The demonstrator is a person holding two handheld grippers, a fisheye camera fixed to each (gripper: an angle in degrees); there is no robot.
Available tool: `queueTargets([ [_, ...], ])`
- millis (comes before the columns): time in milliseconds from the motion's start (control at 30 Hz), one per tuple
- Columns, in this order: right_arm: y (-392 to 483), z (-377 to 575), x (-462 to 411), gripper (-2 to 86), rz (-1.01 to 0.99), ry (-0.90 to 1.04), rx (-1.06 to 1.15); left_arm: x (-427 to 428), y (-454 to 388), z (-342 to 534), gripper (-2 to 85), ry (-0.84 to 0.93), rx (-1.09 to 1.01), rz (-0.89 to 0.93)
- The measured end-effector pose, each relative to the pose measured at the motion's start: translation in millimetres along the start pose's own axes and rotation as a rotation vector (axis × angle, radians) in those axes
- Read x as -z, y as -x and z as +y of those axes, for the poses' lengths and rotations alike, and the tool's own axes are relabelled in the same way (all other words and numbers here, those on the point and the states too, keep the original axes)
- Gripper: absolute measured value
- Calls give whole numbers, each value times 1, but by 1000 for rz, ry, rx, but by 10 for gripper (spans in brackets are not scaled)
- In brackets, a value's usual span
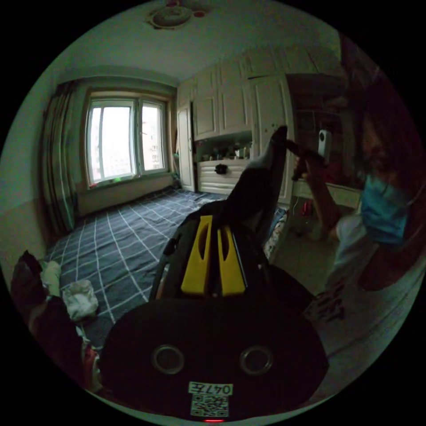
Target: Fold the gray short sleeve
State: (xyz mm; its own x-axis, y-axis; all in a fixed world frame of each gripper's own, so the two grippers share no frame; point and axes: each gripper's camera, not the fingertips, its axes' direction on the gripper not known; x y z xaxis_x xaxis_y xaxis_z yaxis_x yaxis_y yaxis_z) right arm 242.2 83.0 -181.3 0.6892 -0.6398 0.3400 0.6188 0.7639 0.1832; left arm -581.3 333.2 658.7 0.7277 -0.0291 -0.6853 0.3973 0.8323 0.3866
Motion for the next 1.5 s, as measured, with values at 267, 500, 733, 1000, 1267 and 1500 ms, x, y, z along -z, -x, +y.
queueTargets([
  [267,-17,-21,31,1,-165,-123,-36,89,63,-74,-7,-209,13,134],
  [500,-77,10,-127,1,-295,134,-263,-15,198,-116,-7,86,258,111],
  [733,-145,-21,-233,1,-296,-74,-404,-70,346,-219,-6,-81,292,51],
  [1000,-82,19,-269,0,-271,41,-173,-81,407,-225,-3,22,163,51],
  [1267,33,170,-341,0,-488,308,-217,-141,448,-84,-7,460,263,93],
  [1500,194,310,-357,5,-800,649,-10,-190,409,35,-7,1014,65,203],
])
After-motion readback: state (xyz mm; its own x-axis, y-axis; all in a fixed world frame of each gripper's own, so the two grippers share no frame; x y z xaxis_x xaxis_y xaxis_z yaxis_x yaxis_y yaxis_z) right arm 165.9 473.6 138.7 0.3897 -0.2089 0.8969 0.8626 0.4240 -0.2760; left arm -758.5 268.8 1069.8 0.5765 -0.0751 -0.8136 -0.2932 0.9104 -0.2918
